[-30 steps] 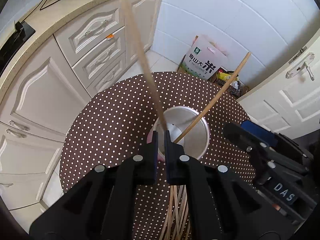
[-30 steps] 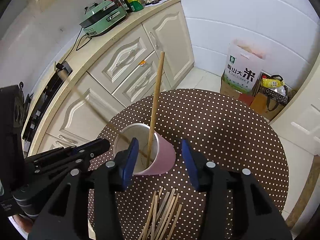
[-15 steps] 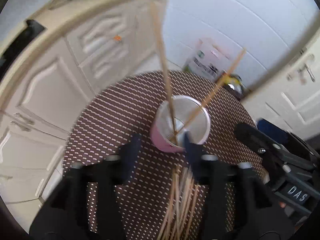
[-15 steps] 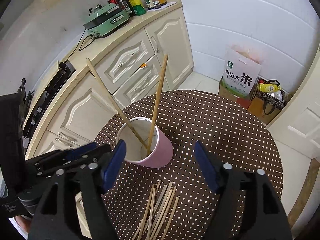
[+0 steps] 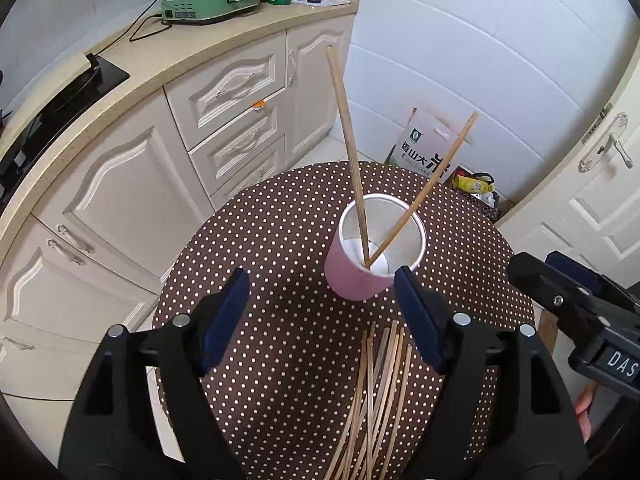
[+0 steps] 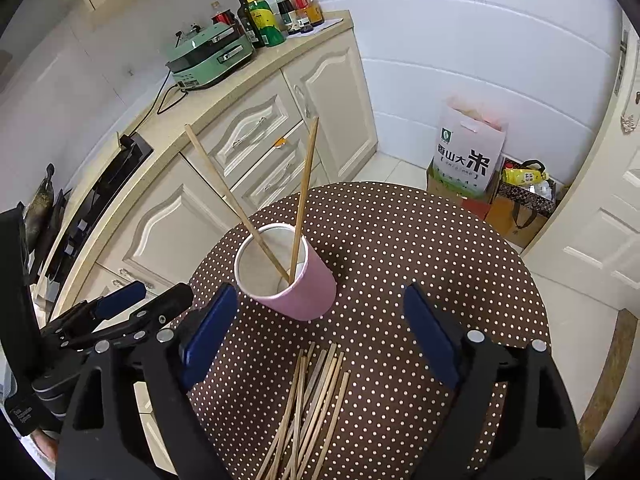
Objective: Organize utensils
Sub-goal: 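Move the left tool back down toward the chopstick pile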
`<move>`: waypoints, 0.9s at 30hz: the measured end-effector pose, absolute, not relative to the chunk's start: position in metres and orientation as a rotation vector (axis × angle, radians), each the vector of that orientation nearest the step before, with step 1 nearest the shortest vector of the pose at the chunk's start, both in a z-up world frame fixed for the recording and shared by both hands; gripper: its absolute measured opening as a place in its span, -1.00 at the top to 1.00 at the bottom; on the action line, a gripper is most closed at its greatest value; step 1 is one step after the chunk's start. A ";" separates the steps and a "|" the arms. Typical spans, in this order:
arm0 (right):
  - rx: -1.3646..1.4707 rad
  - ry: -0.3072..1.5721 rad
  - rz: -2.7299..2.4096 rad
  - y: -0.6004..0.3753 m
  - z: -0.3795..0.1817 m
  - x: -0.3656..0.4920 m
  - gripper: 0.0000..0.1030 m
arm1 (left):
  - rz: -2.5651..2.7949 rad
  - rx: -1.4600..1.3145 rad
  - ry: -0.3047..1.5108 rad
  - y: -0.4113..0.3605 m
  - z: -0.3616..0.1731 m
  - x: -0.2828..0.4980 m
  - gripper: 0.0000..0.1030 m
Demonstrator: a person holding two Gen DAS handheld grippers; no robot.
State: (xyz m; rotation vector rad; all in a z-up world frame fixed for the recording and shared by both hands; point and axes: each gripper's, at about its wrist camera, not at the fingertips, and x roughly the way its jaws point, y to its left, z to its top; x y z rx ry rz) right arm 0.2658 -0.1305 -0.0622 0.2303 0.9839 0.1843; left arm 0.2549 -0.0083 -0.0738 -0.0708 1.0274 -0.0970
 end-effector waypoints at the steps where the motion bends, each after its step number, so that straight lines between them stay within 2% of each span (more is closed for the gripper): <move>1: 0.228 0.981 0.186 -0.130 -0.061 0.263 -0.66 | -0.096 -0.074 1.027 -0.007 -0.074 0.252 -0.47; 4: 0.222 0.974 0.183 -0.131 -0.060 0.255 -0.73 | -0.098 -0.088 1.023 -0.005 -0.073 0.244 -0.50; 16: 0.197 0.995 0.160 -0.131 -0.066 0.231 -0.74 | -0.103 -0.033 1.057 -0.006 -0.087 0.222 -0.54; 27: 0.189 1.104 0.109 -0.129 -0.100 0.217 -0.74 | -0.140 0.008 1.132 -0.012 -0.117 0.206 -0.56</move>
